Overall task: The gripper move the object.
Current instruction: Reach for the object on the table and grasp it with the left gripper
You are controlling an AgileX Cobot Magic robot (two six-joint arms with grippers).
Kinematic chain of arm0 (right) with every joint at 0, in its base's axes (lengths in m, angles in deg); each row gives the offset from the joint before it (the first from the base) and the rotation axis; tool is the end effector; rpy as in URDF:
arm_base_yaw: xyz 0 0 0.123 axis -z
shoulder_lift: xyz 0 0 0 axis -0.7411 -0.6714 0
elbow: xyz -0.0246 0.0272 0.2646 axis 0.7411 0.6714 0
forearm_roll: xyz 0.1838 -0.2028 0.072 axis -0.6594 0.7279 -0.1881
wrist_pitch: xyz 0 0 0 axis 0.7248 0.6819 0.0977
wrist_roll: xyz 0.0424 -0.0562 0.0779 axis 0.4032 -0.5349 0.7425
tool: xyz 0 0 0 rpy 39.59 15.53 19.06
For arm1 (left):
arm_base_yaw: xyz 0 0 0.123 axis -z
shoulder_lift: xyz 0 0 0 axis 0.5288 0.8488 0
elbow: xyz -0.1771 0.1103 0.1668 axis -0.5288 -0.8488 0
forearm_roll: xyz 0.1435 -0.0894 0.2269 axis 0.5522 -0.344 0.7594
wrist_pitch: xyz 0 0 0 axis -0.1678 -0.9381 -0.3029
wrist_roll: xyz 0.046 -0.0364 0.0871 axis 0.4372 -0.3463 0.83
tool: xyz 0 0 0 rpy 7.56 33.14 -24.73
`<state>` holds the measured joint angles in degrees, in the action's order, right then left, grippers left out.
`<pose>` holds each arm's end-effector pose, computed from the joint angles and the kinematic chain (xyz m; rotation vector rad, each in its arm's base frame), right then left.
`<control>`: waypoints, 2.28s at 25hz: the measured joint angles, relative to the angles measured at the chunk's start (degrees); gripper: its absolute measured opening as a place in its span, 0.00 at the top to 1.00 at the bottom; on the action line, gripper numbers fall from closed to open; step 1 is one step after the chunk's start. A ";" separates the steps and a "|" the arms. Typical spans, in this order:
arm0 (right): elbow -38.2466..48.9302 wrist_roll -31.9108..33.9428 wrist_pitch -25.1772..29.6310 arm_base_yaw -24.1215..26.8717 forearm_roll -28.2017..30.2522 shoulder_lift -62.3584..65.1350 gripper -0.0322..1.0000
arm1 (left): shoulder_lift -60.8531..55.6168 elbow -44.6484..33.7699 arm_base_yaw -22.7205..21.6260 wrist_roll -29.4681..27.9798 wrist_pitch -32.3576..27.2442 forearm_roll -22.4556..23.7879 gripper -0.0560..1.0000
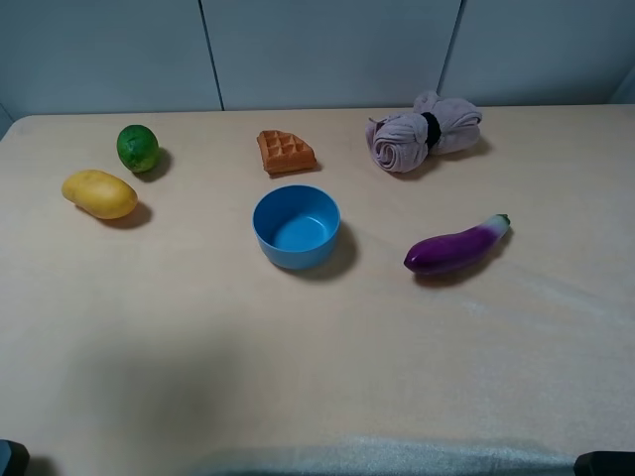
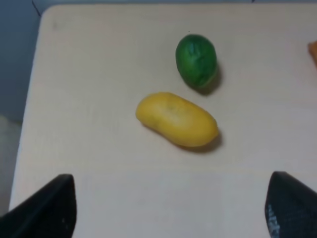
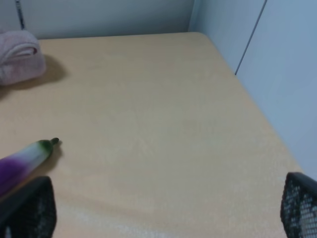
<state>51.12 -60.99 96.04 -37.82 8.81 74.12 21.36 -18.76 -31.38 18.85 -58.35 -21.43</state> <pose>0.0528 -0.0141 0.2893 0.1252 2.0054 -0.2089 0.2207 0.0068 0.3500 -0.0062 2.2879 0.1050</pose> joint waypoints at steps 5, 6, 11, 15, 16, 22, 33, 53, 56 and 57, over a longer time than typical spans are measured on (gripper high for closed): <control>0.00 0.00 0.00 0.00 0.00 0.00 0.30 | 11.02 6.48 0.00 0.02 0.02 0.06 0.16; 0.00 0.00 0.00 0.00 0.00 0.00 0.30 | 12.94 7.40 0.00 0.02 0.08 0.13 0.16; 0.00 0.00 0.00 0.00 0.00 0.00 0.30 | 20.77 10.73 0.00 0.02 2.81 0.13 0.16; 0.00 0.00 0.00 0.00 0.00 0.00 0.30 | 28.08 14.19 0.00 -0.42 3.38 0.07 0.16; 0.00 0.00 0.00 0.00 0.00 0.00 0.30 | 29.78 15.21 0.00 -0.68 3.33 0.07 0.16; 0.00 0.00 0.00 0.00 0.00 0.00 0.30 | 40.92 23.88 0.00 -1.05 2.26 0.07 0.16; 0.00 0.00 0.00 0.00 0.00 0.00 0.30 | 55.63 32.16 0.00 -3.37 1.31 -0.04 0.16; 0.00 0.00 0.00 0.00 0.00 0.00 0.30 | 67.48 33.49 2.08 -13.27 5.79 -0.09 0.16; 0.00 0.00 0.00 0.00 0.00 0.00 0.30 | 69.19 34.55 2.13 -13.86 6.20 -0.09 0.16; 0.00 0.00 0.00 0.00 0.00 0.00 0.30 | 69.75 35.09 2.12 -14.18 6.21 -0.09 0.16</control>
<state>51.12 -60.99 96.04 -37.82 8.81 74.12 91.11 16.33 -29.25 4.67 -52.14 -21.52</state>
